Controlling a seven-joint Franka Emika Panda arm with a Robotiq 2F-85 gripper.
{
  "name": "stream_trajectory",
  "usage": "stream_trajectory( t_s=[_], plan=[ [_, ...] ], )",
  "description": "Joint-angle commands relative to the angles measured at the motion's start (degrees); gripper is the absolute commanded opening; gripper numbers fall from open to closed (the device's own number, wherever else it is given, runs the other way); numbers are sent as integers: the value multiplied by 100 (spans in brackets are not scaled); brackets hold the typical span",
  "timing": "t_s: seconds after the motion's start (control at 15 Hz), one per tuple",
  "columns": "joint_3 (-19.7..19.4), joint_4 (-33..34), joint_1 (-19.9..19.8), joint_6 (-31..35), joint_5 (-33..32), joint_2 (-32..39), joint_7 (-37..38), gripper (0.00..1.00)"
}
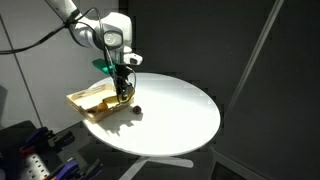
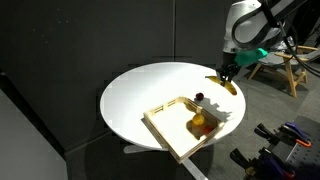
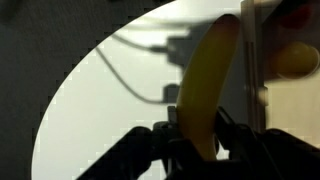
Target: Move the banana from the tray to the table
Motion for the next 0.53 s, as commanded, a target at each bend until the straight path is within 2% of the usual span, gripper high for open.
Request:
stream_trajectory(
  t_s=[0.0, 0.47],
  plan=[
    [-134, -79, -195, 156, 192, -66, -288, 15],
    [-325, 84, -375, 384, 129, 349, -187, 15]
  ],
)
